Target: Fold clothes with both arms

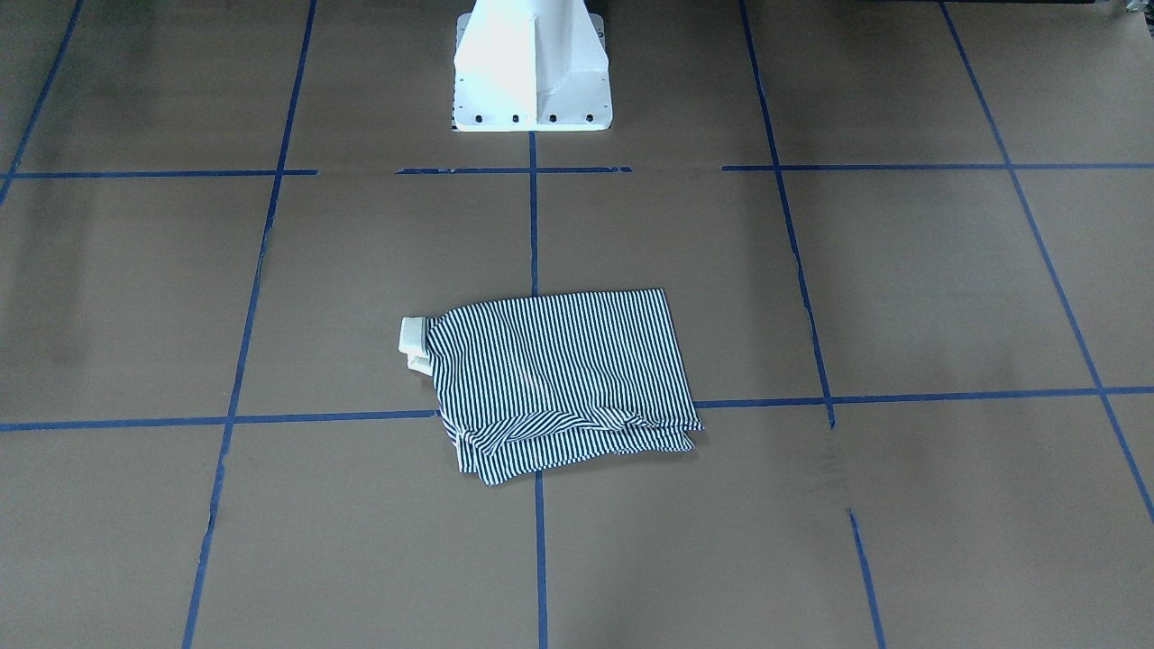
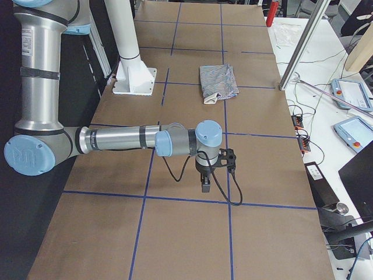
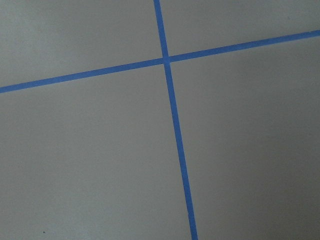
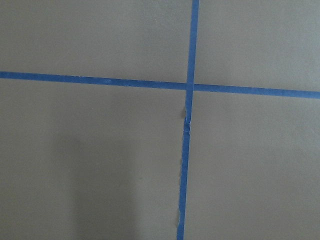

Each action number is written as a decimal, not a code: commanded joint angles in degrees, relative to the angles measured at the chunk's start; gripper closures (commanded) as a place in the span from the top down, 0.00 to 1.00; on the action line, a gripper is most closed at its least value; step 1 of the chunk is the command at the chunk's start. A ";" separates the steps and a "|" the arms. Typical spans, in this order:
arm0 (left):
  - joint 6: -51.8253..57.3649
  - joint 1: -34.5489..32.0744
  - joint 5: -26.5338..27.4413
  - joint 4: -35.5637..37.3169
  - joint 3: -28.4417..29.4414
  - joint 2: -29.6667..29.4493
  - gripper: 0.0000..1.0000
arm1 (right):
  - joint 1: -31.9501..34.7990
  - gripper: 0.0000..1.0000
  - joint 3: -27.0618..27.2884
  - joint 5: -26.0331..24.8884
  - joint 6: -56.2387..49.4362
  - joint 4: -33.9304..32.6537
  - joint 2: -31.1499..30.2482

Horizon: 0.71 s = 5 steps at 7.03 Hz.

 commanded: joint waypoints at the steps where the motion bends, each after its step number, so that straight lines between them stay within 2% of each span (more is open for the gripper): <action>1: 0.01 -0.12 -1.58 -0.09 0.31 0.15 1.00 | 0.00 1.00 0.01 0.37 0.00 -0.25 -0.09; 3: -0.08 -0.12 -1.49 -0.52 0.22 0.93 1.00 | 0.00 1.00 1.66 2.20 0.09 -0.51 -0.61; 5: 0.09 -0.12 -1.14 -1.40 0.48 2.78 1.00 | -0.09 1.00 1.76 1.60 0.09 -0.52 -0.79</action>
